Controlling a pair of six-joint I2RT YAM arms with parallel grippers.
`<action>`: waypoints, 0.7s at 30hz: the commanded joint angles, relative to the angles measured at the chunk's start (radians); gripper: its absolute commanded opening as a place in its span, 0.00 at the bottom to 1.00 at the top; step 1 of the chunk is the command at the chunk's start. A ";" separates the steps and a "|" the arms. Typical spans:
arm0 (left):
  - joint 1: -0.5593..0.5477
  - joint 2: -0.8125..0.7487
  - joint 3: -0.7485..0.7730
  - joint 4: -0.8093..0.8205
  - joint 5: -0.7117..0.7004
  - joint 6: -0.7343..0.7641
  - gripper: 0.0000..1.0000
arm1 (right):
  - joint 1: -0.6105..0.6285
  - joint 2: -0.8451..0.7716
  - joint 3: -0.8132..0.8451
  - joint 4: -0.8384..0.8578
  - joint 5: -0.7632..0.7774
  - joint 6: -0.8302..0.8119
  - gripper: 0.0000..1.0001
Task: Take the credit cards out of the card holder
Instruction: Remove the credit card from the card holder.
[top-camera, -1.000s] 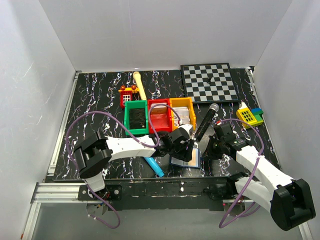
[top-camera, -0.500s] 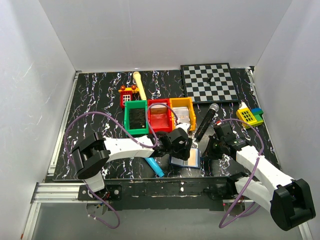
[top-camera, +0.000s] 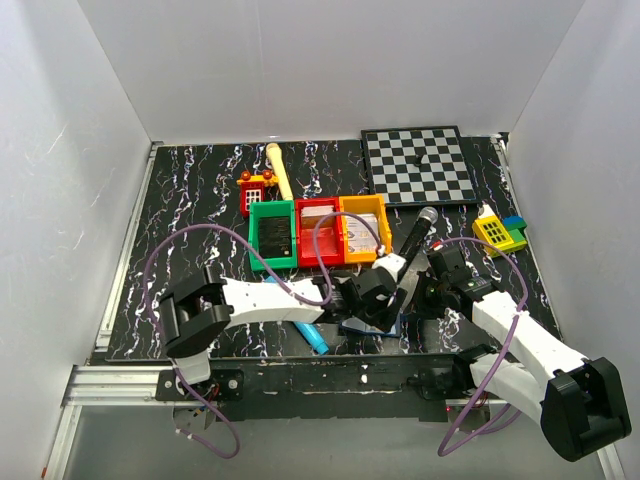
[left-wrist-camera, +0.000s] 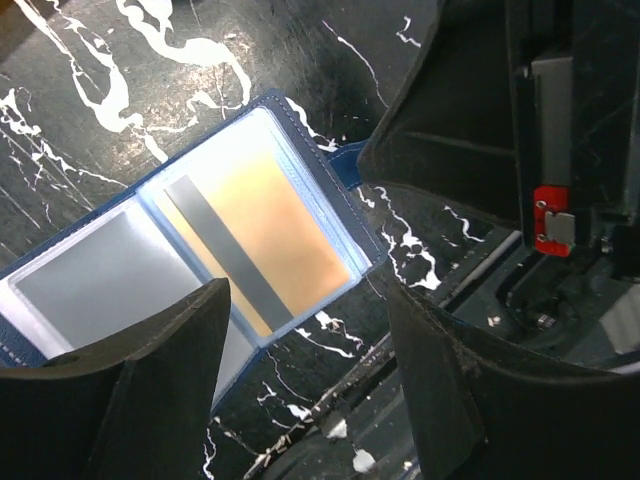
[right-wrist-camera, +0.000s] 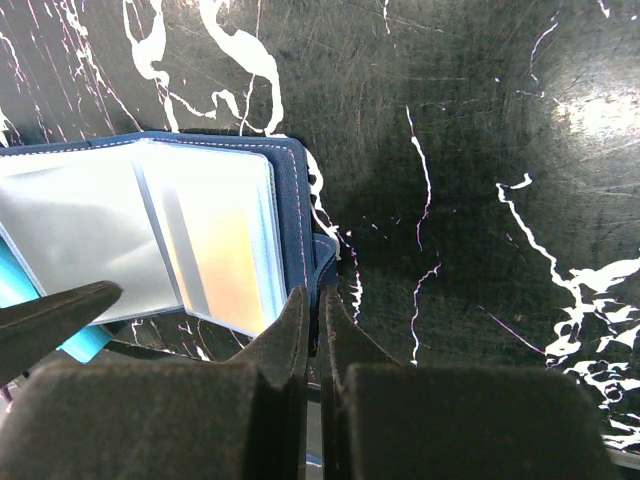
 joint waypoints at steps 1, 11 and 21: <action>-0.029 0.054 0.079 -0.074 -0.135 0.067 0.64 | 0.001 0.002 0.002 0.013 -0.010 -0.013 0.01; -0.032 0.117 0.111 -0.121 -0.208 0.041 0.75 | 0.001 -0.007 -0.001 0.010 -0.008 -0.009 0.01; -0.048 0.124 0.119 -0.109 -0.205 0.037 0.98 | 0.001 -0.010 -0.003 0.013 -0.008 -0.009 0.01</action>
